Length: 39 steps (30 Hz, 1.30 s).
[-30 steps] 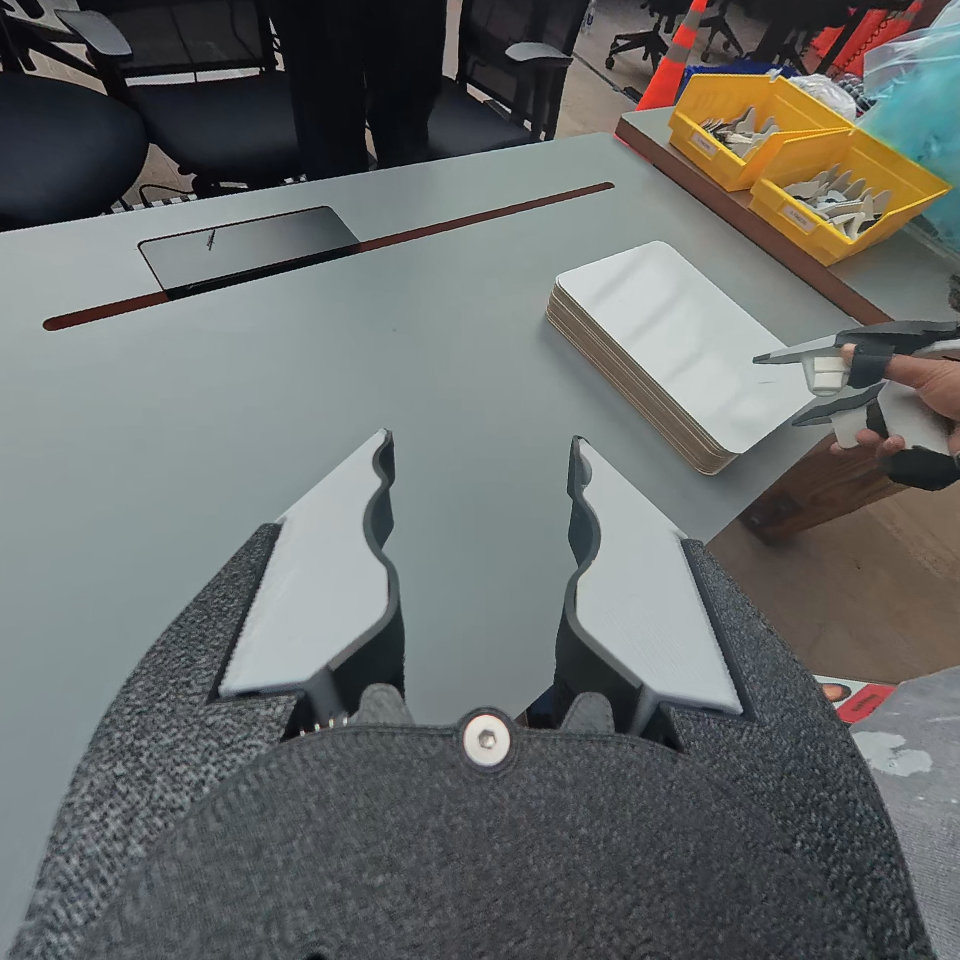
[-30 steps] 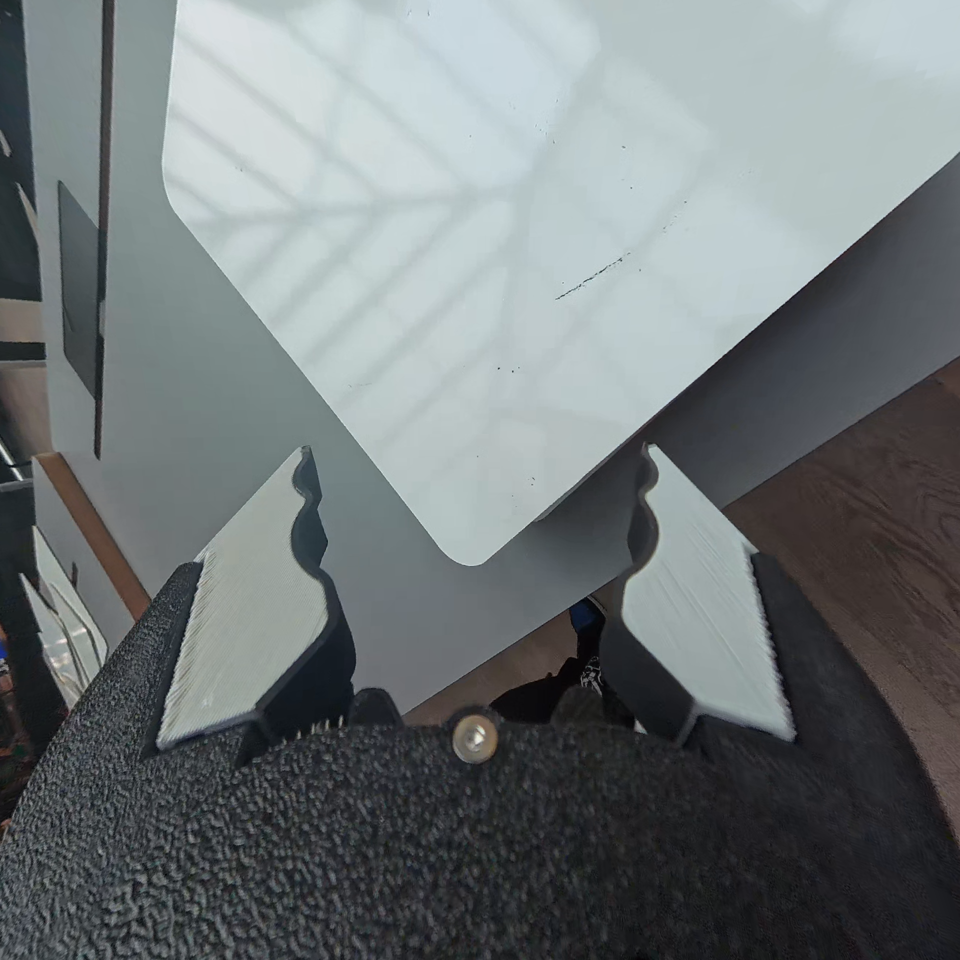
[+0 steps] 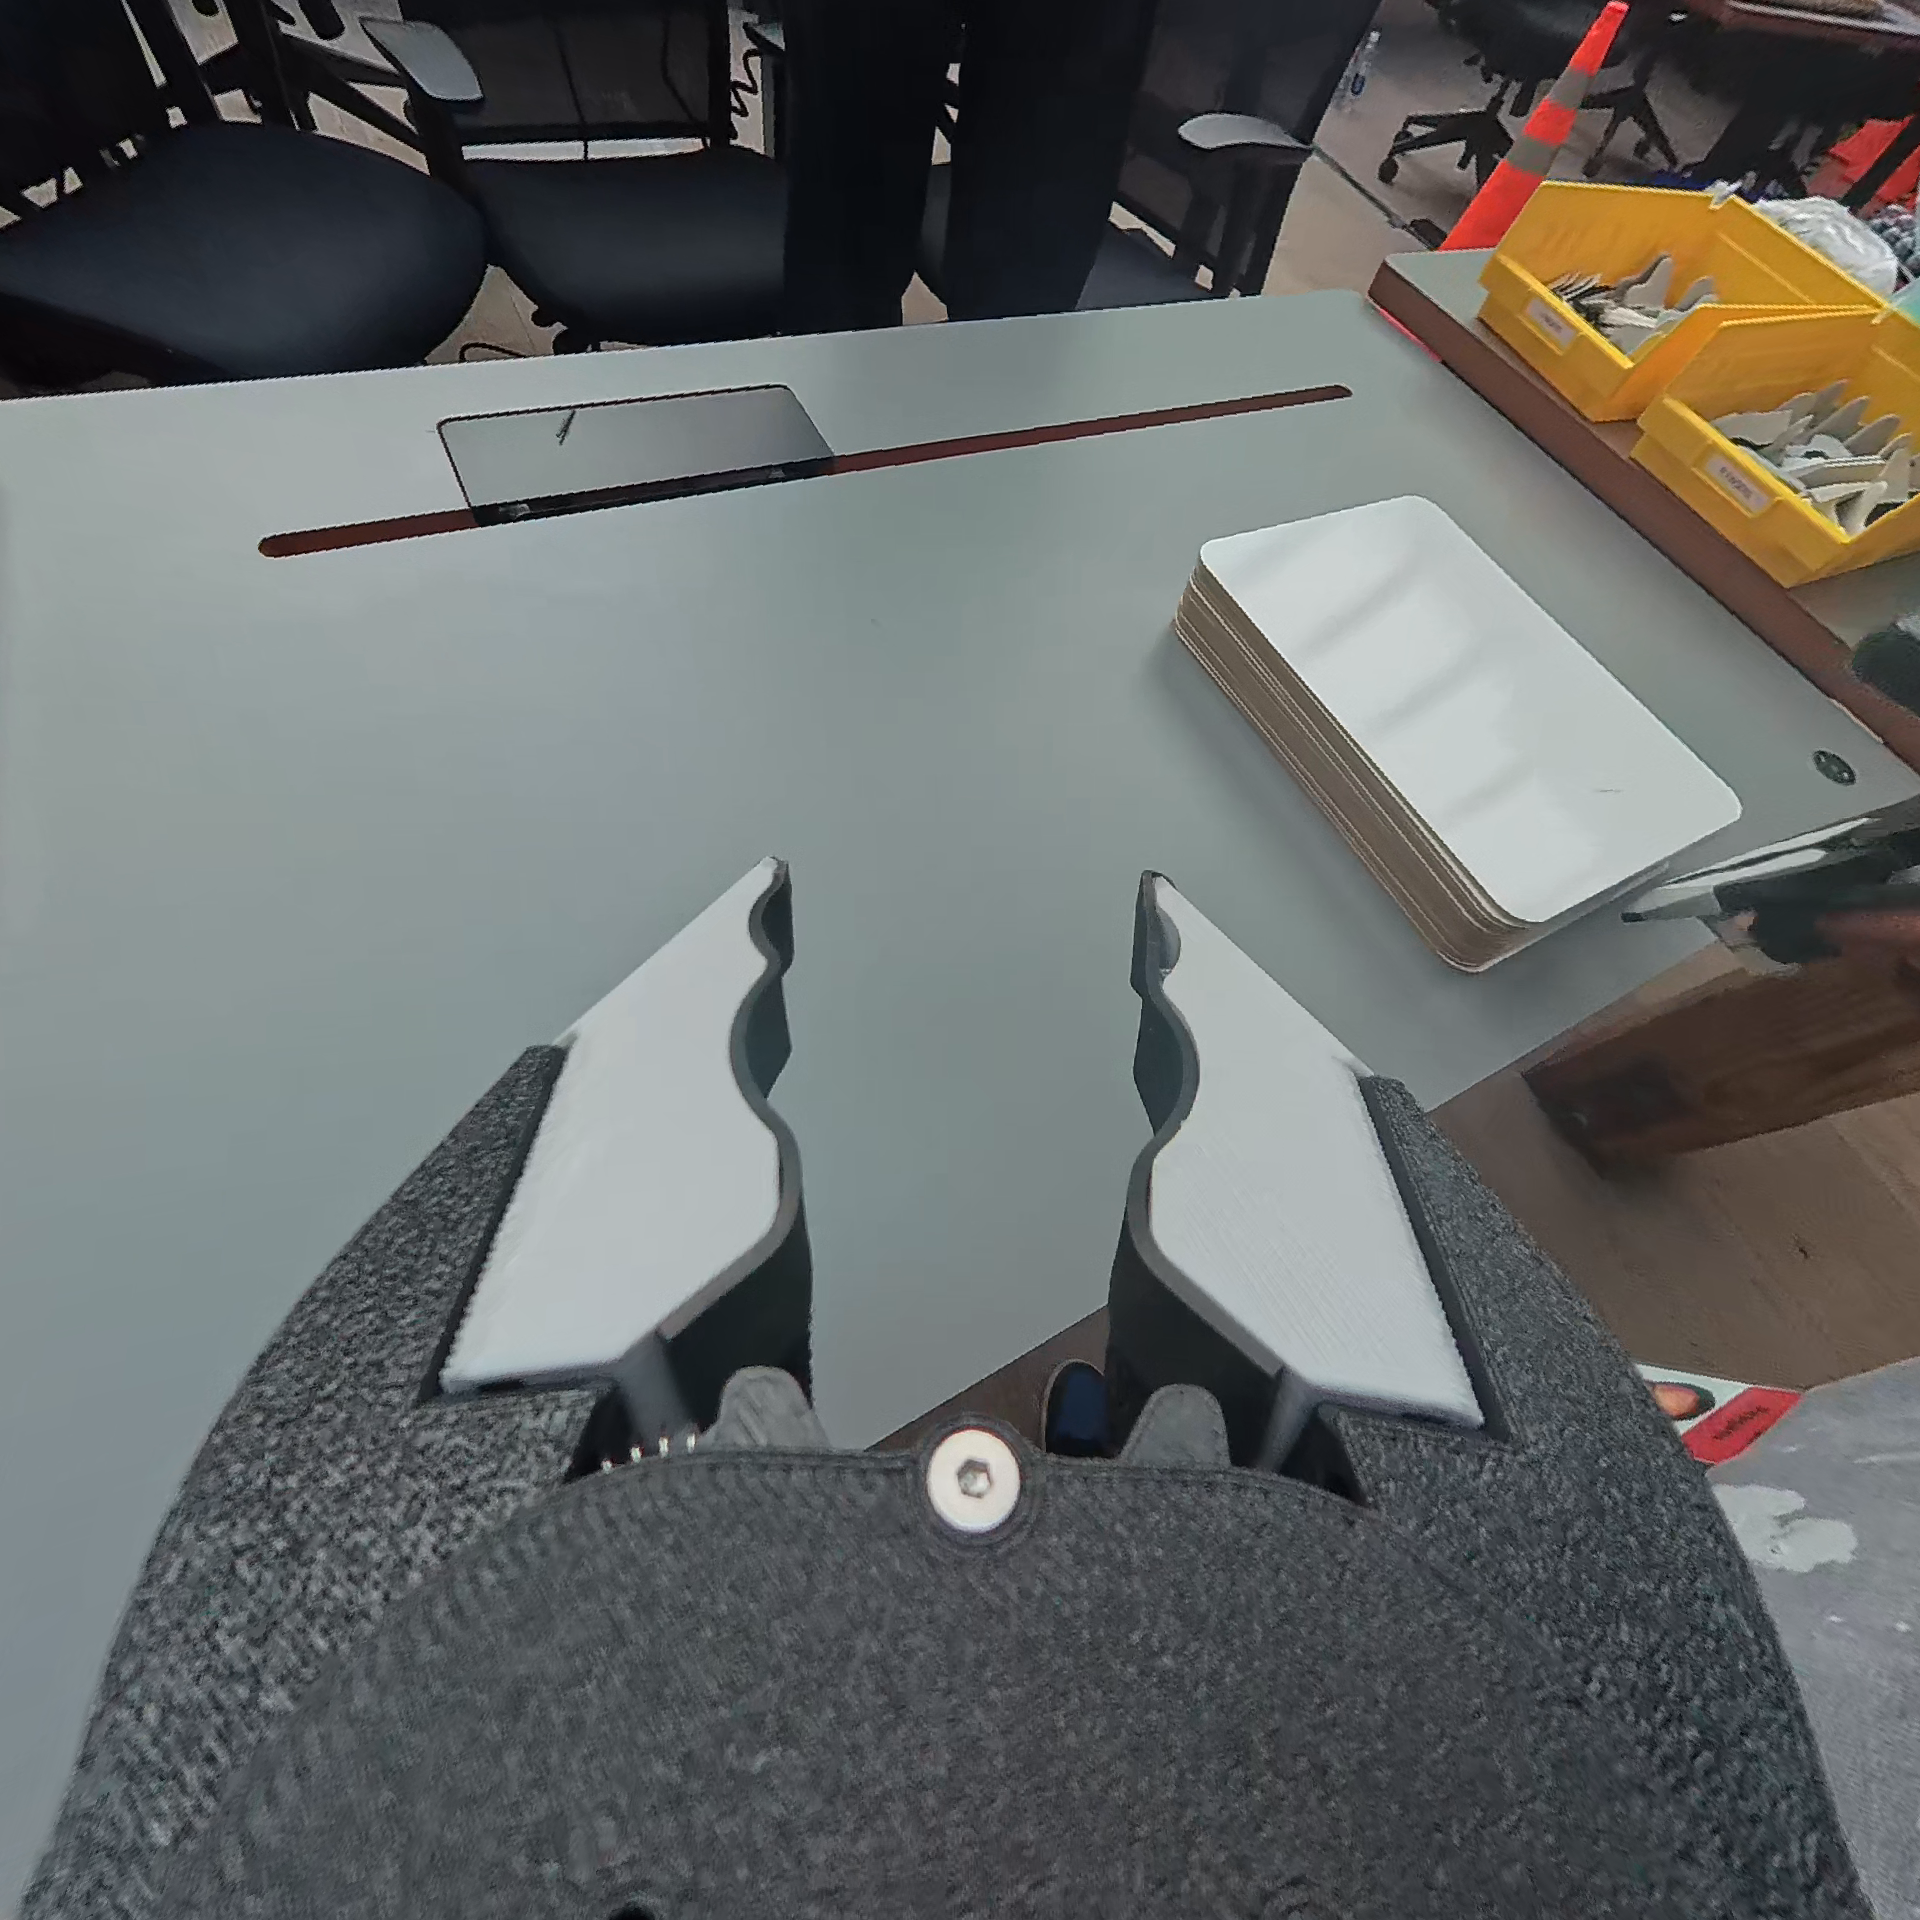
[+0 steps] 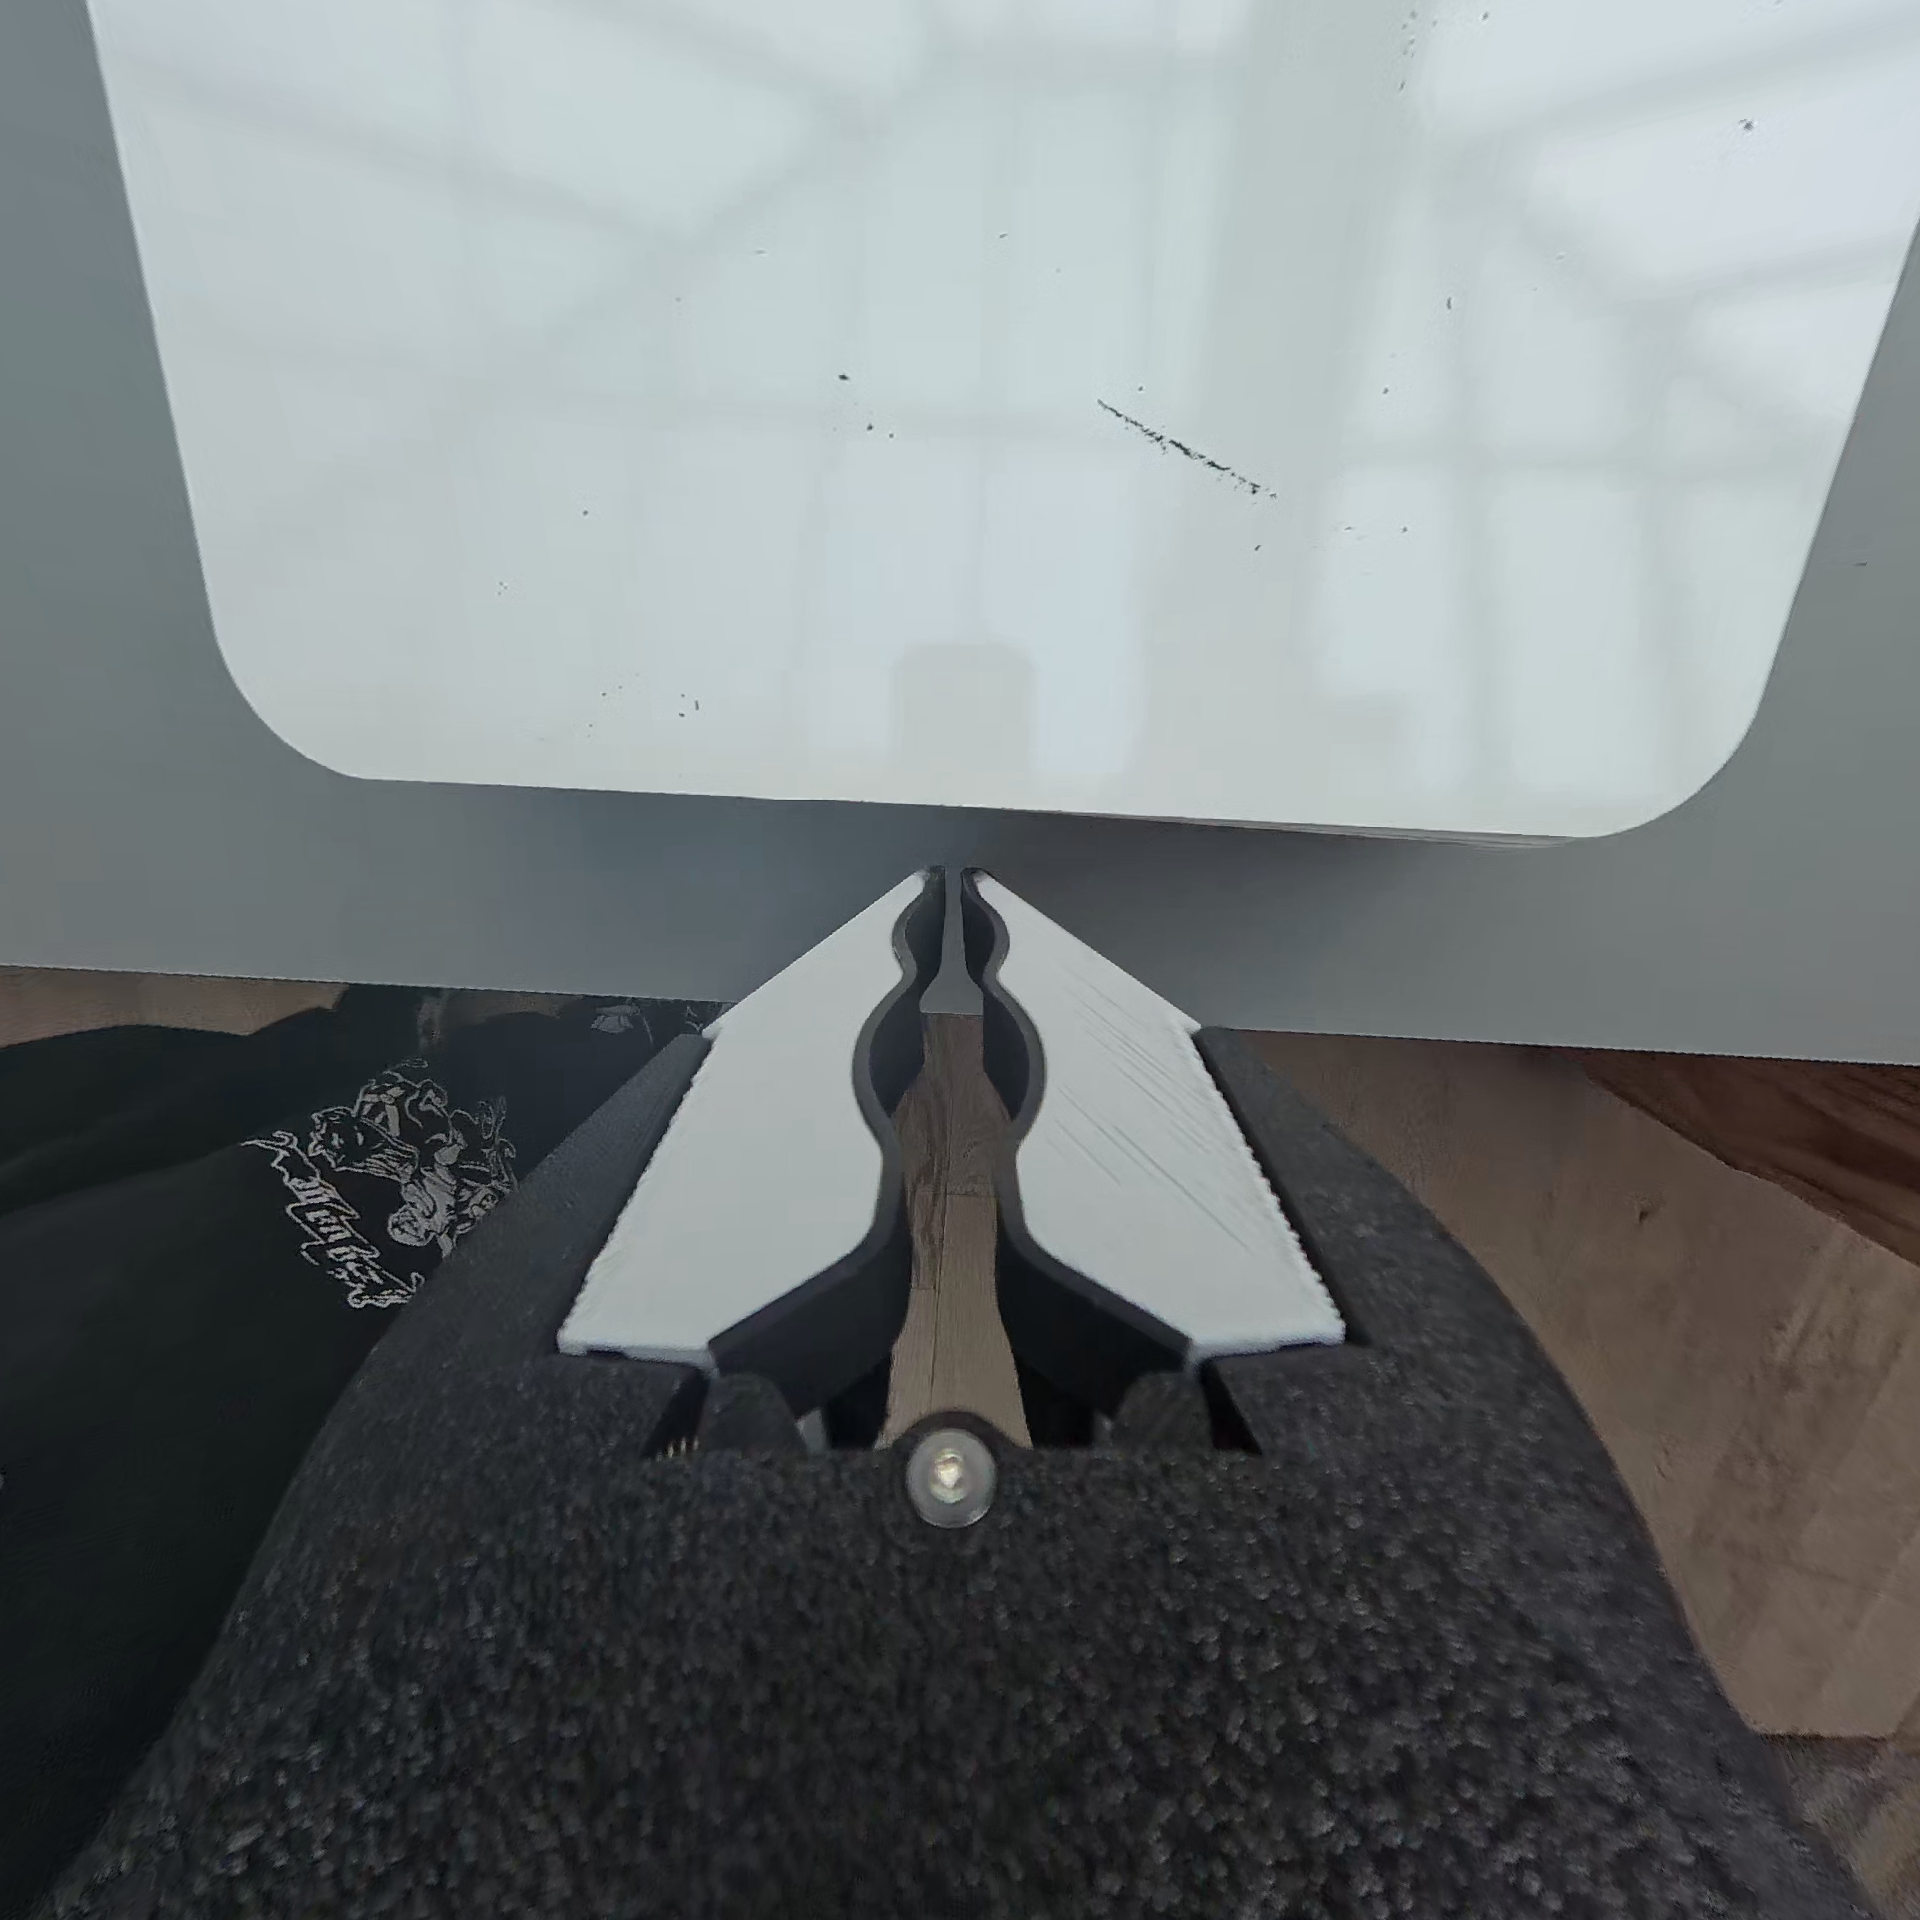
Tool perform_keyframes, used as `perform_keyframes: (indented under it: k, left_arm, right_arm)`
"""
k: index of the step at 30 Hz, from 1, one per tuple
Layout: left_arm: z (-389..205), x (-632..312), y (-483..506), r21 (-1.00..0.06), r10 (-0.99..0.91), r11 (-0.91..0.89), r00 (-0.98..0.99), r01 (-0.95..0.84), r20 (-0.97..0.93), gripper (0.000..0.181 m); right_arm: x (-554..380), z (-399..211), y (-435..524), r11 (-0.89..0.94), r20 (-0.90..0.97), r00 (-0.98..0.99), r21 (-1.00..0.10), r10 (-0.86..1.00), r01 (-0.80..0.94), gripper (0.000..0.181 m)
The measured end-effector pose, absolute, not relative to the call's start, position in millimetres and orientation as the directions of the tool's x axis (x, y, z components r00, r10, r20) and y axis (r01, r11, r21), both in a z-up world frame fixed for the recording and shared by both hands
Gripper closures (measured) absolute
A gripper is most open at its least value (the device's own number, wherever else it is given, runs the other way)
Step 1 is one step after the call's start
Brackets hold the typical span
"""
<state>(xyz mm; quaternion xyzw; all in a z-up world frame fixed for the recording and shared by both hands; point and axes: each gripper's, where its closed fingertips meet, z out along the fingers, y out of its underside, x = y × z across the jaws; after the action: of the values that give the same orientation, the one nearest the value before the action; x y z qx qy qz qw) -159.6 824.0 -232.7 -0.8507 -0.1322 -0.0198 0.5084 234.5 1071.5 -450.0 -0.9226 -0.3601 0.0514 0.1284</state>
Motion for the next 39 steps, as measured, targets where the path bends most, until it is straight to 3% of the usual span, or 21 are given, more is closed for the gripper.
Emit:
perform_keyframes:
  k: [5,9,12,20,27,33,39]
  left_arm:
    - [-223,-181,796,-0.882,0.257,-0.391,0.951,0.264,0.171,0.115]
    - [-220,-215,753,-0.891,0.304,-0.347,0.934,0.294,0.189,0.114]
    - [-218,-250,708,-0.896,0.338,-0.317,0.920,0.310,0.199,0.114]
    - [-223,-372,534,-0.902,0.419,-0.300,0.892,0.312,0.169,0.109]
    - [-217,-478,355,-0.890,0.627,-0.255,0.765,0.378,0.146,0.111]
    - [-244,-537,250,-0.865,0.789,-0.139,0.582,0.482,0.198,0.111]
    - [-274,-604,193,-0.832,0.846,-0.129,0.498,0.540,0.191,0.112]
  right_arm:
    - [203,-424,1050,-0.649,-0.012,0.718,-0.439,0.696,0.621,0.153]
    - [154,-397,1027,-0.592,0.018,0.711,-0.539,0.703,0.599,0.097]
    - [94,-379,997,-0.521,0.026,0.664,-0.597,0.747,0.610,0.083]
    - [-125,-349,862,-0.356,-0.028,0.491,-0.725,0.870,0.590,0.115]
    - [-349,-326,717,-0.227,-0.104,0.235,-0.775,0.966,0.590,0.131]
    - [-530,-322,639,-0.136,-0.130,0.055,-0.779,0.990,0.612,0.126]
    - [-722,-352,628,-0.162,-0.131,0.096,-0.763,0.987,0.625,0.105]
